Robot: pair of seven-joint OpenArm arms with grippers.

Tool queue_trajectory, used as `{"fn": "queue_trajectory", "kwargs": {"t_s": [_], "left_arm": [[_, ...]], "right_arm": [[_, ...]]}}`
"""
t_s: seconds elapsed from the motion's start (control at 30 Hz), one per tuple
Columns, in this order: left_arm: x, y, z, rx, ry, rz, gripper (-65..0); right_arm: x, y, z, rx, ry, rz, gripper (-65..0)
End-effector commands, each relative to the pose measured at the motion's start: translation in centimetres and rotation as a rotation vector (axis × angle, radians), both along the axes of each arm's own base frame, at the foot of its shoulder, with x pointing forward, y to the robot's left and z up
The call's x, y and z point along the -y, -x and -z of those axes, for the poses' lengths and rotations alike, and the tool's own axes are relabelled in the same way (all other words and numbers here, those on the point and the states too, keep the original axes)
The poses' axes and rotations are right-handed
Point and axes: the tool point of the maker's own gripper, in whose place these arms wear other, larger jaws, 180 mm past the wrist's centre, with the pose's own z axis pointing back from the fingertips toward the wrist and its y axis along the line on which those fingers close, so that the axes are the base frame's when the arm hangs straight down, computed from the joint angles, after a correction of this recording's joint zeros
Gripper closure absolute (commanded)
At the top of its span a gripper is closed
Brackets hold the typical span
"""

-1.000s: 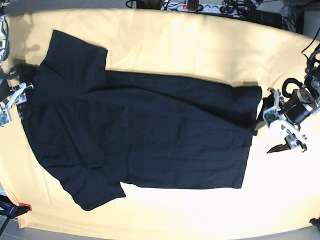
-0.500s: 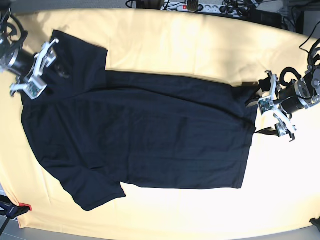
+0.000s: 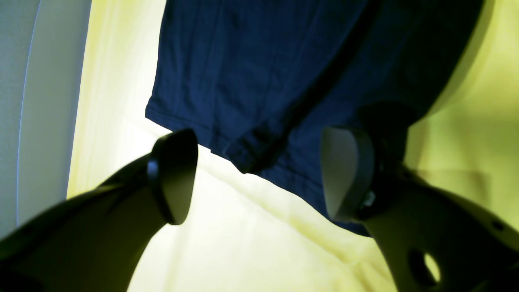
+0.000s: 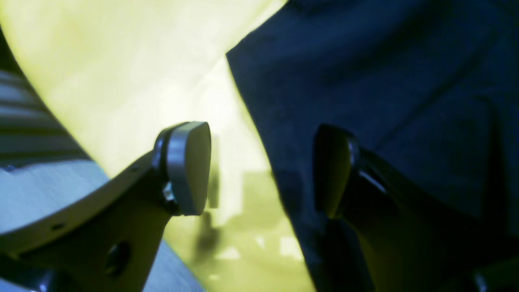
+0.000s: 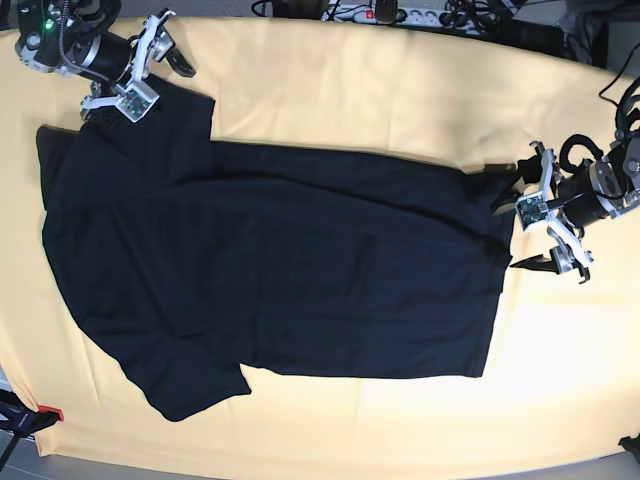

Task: Fold the T-shirt properly
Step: 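Grasp the sleeve edge with the right gripper and drag it inward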

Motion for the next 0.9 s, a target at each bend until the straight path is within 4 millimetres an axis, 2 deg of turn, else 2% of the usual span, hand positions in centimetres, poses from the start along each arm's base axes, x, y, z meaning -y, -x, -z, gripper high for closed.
{"fn": "queue_trajectory", "kwargs": {"t_s": [0.0,0.13,0.33,0.5,0.7,0.87], "left_arm": [[-0.2,-0.8,-1.6,0.048,0.003,0.004,-46.9],[-0.2,-0.8,-1.6,0.048,0.003,0.005,-46.9],[-0.2,-0.8,-1.6,0.049,0.005,0.006,-46.9],[-0.2,-0.8,-1.6,0.049,0.005,0.006,-46.9],[-0.1,-0.8,-1.7,0.049,0.005,0.006,-46.9],[-0.1,-0.8,-1.7,0.049,0.005,0.006,-46.9]], "right_arm": [[0.0,-0.3,0.0,0.021,0.007,-0.014,-42.0],[1.2,-0.9,1.5,0.031,0.106,0.019,-42.0],[1.7,-1.4,1.5,0.044,0.121,0.046,-41.9],[4.1,-2.4,1.7,0.088,0.246,0.113,-41.9],[5.4,-2.8,1.7,0.097,0.293,0.168,-41.5],[8.9,-3.8,1.2,0.151,0.449,0.284,-41.5]]}}
